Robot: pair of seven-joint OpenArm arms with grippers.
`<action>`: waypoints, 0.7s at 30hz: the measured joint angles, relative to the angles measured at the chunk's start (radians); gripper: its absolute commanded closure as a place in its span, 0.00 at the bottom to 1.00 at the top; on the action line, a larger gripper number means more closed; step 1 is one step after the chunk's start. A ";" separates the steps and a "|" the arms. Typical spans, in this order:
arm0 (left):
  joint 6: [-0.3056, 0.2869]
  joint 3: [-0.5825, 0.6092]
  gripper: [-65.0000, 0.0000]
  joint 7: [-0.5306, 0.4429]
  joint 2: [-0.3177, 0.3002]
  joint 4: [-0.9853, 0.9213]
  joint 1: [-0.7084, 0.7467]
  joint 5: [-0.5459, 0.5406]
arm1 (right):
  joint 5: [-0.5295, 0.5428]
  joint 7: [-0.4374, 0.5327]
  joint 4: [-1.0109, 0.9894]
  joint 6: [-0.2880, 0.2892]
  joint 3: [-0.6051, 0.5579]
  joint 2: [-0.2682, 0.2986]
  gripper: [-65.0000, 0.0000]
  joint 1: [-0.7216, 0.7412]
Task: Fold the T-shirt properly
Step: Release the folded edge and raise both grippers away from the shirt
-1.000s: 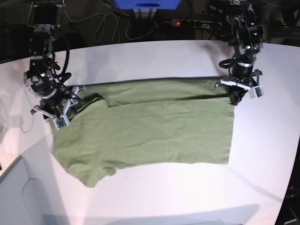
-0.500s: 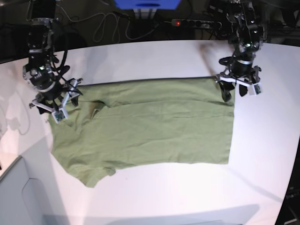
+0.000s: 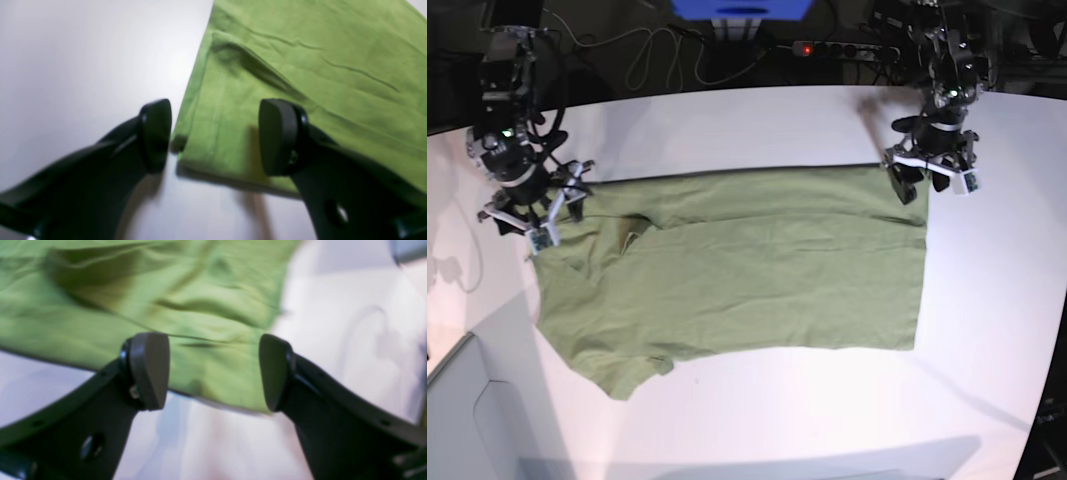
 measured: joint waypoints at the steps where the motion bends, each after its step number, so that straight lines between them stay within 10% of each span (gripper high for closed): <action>1: 0.000 0.000 0.39 0.000 0.000 -0.017 0.002 0.001 | -0.003 0.000 -0.001 0.000 0.019 0.001 0.39 0.000; 10: -0.006 0.000 0.42 -0.045 0.015 -0.050 0.002 -0.003 | 0.002 0.013 -0.092 0.000 0.091 0.001 0.39 0.011; 21: -0.006 0.000 0.95 -0.034 0.026 -0.061 0.002 -0.007 | -0.001 0.131 -0.298 0.000 0.140 0.002 0.39 0.014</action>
